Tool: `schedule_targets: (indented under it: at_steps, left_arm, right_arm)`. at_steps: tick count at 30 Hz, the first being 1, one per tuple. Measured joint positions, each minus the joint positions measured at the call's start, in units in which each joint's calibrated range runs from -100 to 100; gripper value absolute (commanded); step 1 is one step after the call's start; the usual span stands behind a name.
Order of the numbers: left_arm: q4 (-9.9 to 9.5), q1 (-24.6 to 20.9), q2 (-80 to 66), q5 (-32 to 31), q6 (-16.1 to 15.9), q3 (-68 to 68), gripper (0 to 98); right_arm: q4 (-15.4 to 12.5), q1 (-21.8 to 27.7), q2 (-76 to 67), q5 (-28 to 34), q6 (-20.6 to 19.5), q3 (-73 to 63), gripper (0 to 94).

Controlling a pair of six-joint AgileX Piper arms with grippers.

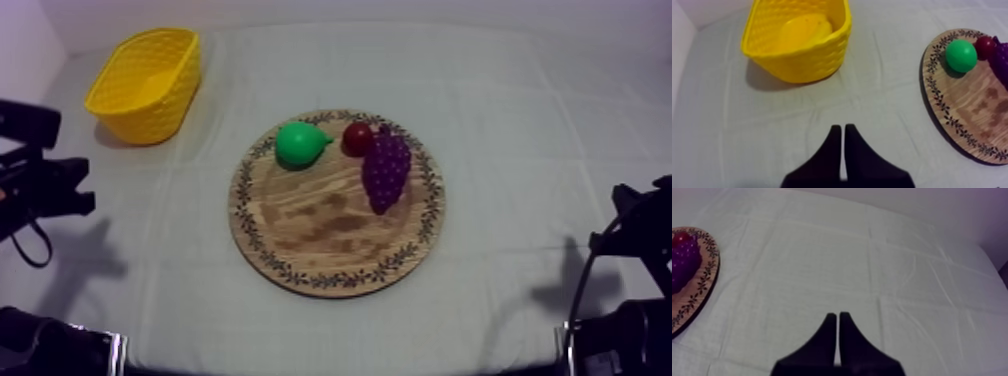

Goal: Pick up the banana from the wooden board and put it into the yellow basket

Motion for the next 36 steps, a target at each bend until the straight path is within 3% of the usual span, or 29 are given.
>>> schedule_targets:
  at_steps: [8, 18, 25, 30, 36]
  left_arm:
    - [-0.21, -1.33, -17.30, -0.01, 0.23, 11.58, 0.2]
    - [-4.90, -0.51, -34.66, 3.22, 4.85, 17.82, 0.1]
    - [-10.22, 1.11, -40.38, 6.08, 10.15, 17.89, 0.1]
    - [-11.53, 2.57, -40.85, 4.93, 13.81, 18.32, 0.1]
    - [-12.23, 2.93, -40.96, 2.71, 21.28, 19.07, 0.1]
  right_arm:
    - [0.00, 0.00, 0.00, 0.00, 0.00, 0.00, 0.3]
    - [0.00, 0.00, 0.00, 0.00, 0.00, 0.00, 0.3]
    - [0.00, 0.00, 0.00, 0.00, -0.18, 0.00, 0.3]
    - [0.00, 0.00, 0.00, 0.00, 0.00, 0.00, 0.3]
    - [0.00, 0.00, 0.00, 0.00, 0.00, 0.00, 0.3]
